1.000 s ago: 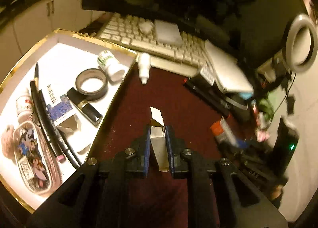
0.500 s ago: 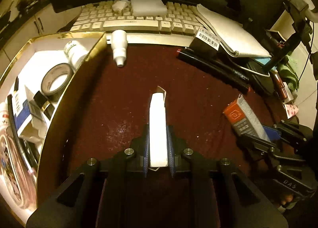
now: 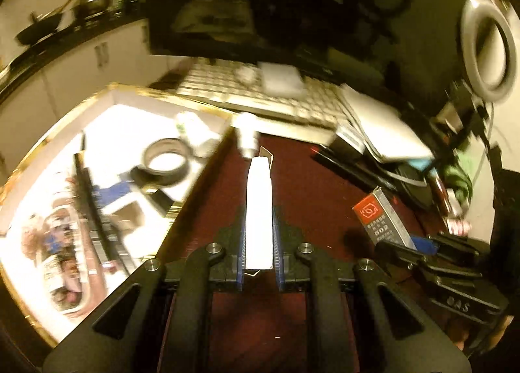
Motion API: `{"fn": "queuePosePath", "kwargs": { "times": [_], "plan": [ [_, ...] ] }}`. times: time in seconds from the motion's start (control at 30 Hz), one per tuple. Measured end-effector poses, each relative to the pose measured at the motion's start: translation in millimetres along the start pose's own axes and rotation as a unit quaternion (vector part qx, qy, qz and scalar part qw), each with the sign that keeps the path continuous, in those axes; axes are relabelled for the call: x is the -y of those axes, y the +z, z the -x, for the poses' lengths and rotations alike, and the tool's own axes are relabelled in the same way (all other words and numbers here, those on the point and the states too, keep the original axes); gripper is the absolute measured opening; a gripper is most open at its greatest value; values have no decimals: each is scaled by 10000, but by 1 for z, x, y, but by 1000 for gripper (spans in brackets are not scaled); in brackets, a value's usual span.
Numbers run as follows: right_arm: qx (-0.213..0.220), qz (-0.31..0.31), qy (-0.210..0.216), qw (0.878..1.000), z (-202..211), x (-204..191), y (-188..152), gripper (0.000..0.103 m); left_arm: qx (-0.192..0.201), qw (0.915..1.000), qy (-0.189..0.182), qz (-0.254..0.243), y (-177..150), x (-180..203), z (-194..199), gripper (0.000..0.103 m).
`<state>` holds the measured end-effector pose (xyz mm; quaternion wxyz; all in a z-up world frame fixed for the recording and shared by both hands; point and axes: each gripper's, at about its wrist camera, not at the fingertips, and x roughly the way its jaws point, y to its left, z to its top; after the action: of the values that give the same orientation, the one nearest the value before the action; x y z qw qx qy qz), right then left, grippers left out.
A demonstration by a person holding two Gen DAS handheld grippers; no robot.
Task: Organize objects
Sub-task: 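Grasp the white utility knife with the left tool while the right tool lifts the box, then carry the knife in the left tool over the tray while the right tool carries the box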
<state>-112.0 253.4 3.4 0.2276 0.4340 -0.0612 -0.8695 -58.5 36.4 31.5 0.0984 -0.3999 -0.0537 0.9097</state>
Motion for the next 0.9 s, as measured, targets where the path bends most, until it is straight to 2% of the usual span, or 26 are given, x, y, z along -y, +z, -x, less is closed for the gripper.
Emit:
{"fn": "queuePosePath", "kwargs": {
  "times": [0.13,0.27,0.47,0.67,0.9],
  "plan": [
    [27,156,314,9994,-9,-31,20,26,170,9980,328,515,12,-39,15,13],
    [-59,296,530,9981,-32,-61,44,26,241,9913,627,1132,26,-82,20,13],
    [-260,484,811,9952,-69,-100,71,26,379,9796,1014,1691,35,-129,25,13],
    [-415,540,900,9936,-108,-126,98,26,60,9736,751,2156,41,-161,5,13],
    [-538,579,848,9933,-141,-138,124,26,-161,9688,814,2336,44,-172,-9,13]
  ]
}}
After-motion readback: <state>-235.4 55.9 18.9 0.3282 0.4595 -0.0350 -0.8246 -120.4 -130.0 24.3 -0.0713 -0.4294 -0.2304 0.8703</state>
